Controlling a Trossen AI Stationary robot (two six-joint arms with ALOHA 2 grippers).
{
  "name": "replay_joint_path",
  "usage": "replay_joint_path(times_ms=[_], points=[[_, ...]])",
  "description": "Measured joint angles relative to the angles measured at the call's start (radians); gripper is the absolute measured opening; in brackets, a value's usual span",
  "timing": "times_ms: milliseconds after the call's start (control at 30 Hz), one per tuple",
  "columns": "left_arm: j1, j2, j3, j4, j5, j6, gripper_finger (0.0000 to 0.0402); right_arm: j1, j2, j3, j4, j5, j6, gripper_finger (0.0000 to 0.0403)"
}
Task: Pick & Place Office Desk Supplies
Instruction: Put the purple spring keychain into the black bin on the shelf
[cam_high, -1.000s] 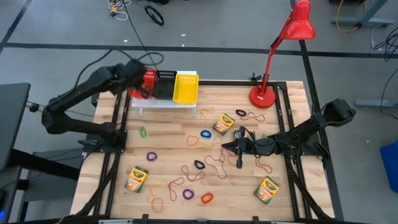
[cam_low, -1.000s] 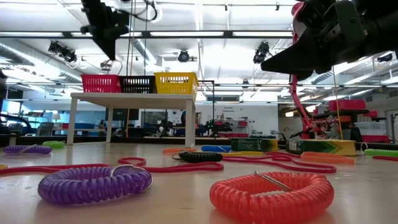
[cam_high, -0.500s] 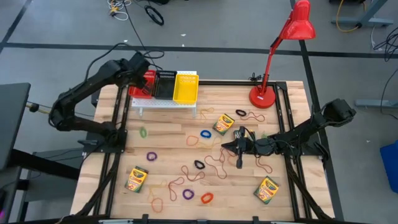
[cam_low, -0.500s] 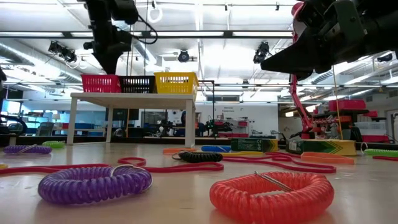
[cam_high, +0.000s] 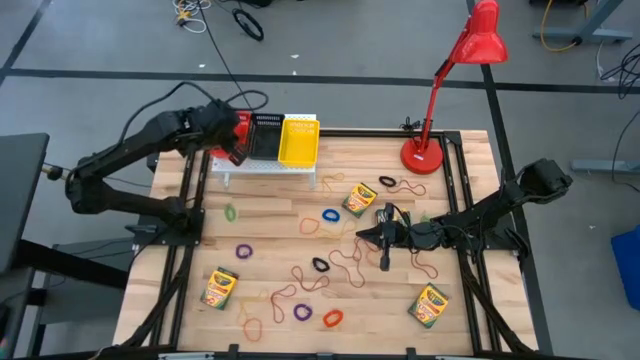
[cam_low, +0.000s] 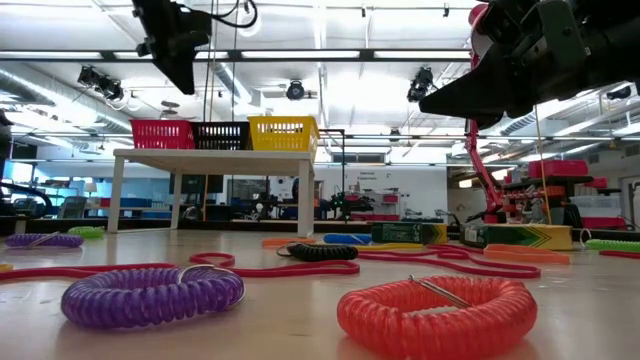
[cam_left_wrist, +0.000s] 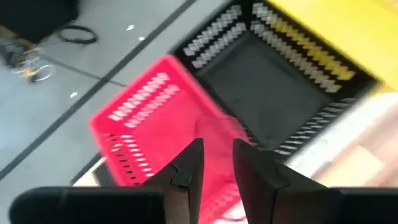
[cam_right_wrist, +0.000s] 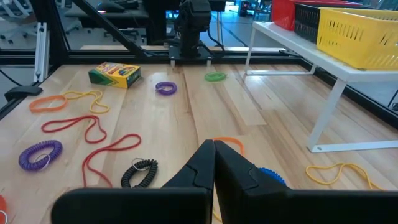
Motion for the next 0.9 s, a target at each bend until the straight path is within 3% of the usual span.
replay_joint_path(times_ms=[200,367,633,900], points=[[0.055,0.028,0.000,0.000,-0.163,0.031,0.0094,0.000,0.000,0.000,0.001,0.000,0.000,0.0009],[0.096,0.035,0.000,0.001,-0.195,0.054,0.0135,0.000,0.000,0.000,0.002,0.000,0.000,0.0009],[0.074,0.035,0.000,0.001,-0.378,0.095,0.0208,0.000,0.000,0.000,0.003,0.000,0.000,0.0009],[0.027,0.035,0.000,0.001,-0.452,0.114,0.0224,0.000,0.000,0.000,0.003,0.000,0.000,0.0009]])
